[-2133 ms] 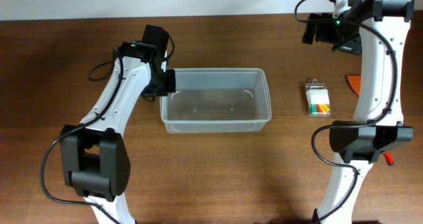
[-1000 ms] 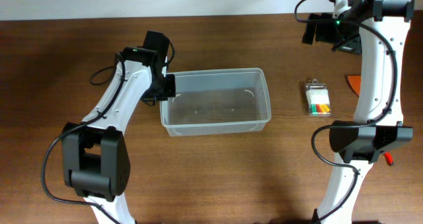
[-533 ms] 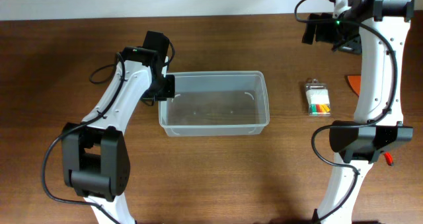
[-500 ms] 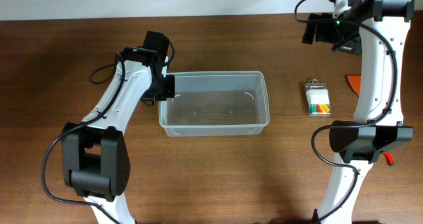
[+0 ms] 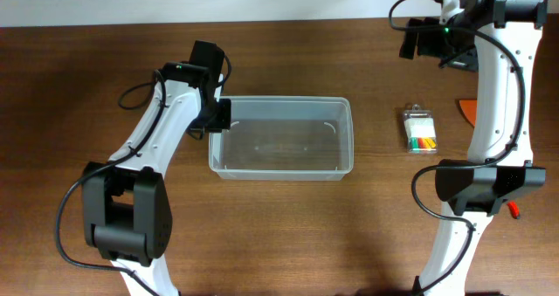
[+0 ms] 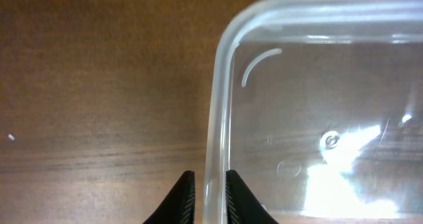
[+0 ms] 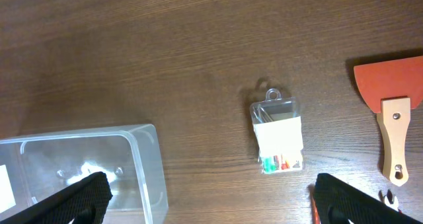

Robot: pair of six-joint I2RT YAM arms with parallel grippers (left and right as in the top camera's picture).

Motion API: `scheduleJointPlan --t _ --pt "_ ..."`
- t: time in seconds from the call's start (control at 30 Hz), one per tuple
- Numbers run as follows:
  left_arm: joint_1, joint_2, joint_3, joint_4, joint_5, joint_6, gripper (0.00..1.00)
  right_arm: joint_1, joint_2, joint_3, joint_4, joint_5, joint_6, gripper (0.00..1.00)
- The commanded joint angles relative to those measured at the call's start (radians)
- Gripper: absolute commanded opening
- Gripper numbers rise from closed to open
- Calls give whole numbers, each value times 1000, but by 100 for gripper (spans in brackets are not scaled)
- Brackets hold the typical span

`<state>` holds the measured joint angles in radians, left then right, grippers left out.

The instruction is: Pack container

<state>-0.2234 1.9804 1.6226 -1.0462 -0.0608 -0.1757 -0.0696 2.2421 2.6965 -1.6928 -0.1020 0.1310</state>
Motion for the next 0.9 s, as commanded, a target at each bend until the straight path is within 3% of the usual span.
scheduleJointPlan --t 0.0,0.27,0.4,0.5,0.67,0.7,0.87 --pt "-2 -13 -2 23 -11 16 20 -5 -16 -4 -5 13 -4 99" --pt "-2 -37 105 17 -11 17 26 -5 -16 -3 -6 12 -4 99" --pt "4 -85 164 17 -11 17 34 -5 -18 2 -6 4 -4 99" --pt "16 -137 192 17 -16 17 48 -5 -30 4 -6 6 -4 99" --pt "59 -240 197 1 -112 16 95 -5 -72 4 -6 98 -5 99" --pt "71 -258 197 -8 -125 16 99 -5 -85 4 -6 119 -12 99" --pt "148 -317 197 -72 -139 16 99 -18 -149 -16 -6 118 -109 99"
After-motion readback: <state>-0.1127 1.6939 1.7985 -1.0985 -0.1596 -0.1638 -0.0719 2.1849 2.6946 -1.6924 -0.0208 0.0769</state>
